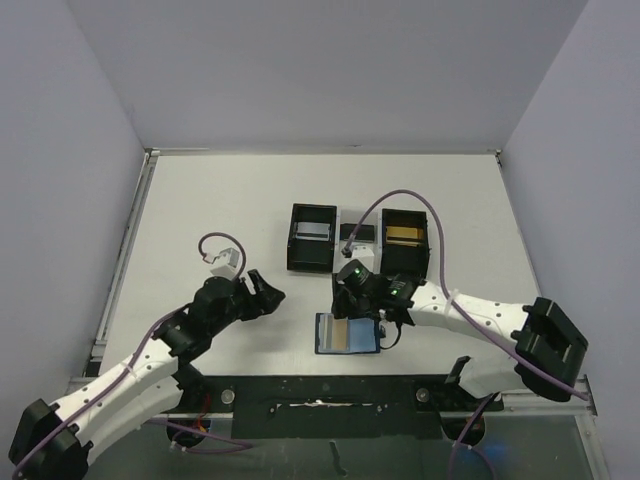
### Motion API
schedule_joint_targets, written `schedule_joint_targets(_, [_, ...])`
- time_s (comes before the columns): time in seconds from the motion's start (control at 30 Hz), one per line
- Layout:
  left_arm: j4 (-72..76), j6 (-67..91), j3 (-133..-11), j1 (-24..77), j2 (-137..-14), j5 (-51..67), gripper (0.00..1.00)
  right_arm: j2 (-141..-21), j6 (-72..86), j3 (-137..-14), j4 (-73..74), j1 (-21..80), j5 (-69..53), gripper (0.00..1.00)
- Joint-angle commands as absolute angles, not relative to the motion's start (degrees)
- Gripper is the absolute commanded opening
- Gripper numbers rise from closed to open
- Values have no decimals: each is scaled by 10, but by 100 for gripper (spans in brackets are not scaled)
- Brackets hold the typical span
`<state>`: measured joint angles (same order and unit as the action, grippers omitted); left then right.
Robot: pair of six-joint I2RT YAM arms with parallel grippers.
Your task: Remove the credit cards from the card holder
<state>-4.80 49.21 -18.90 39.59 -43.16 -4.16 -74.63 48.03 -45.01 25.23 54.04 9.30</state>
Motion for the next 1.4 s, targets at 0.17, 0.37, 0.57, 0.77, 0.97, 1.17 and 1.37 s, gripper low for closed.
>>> schedule_joint_targets(0.17, [-184, 503, -193, 377, -322, -131, 79, -847, 596, -516, 295, 623, 205, 58])
schedule_joint_targets(0.37, [-183, 497, -196, 375, -320, -132, 81, -882, 612, -527, 291, 636, 205, 61])
schedule_joint_targets(0.57, [-174, 492, -198, 376, -329, -123, 81, -897, 598, -533, 292, 636, 197, 65])
schedule_joint_targets(0.77, [-161, 490, -200, 375, -341, -113, 81, -927, 603, -525, 294, 635, 191, 62])
schedule_joint_targets(0.97, [-149, 491, -199, 375, -355, -97, 81, -907, 598, -486, 240, 627, 167, 51])
schedule_joint_targets(1.17, [-104, 486, -192, 374, -373, -51, 81, -871, 596, -433, 176, 592, 117, 50])
schedule_joint_targets(1.37, [-74, 478, -195, 374, -404, -20, 81, -868, 584, -450, 217, 591, 136, 63])
